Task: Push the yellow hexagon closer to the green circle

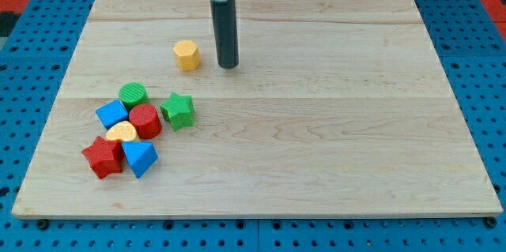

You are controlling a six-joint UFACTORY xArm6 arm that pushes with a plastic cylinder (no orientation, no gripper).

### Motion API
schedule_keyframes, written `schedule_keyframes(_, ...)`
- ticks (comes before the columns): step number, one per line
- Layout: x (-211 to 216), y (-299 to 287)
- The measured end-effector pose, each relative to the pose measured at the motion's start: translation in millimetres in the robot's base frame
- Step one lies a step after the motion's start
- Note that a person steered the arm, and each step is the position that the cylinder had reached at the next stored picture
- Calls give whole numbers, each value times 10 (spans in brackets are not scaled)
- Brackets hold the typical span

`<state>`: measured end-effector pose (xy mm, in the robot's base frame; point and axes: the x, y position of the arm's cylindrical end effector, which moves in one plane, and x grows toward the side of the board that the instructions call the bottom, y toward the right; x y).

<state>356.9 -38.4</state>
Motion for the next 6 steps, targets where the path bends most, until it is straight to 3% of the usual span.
schedule_keyframes(1,-161,-380)
schedule_keyframes(4,114,-1540)
schedule_keyframes(6,832,-1375)
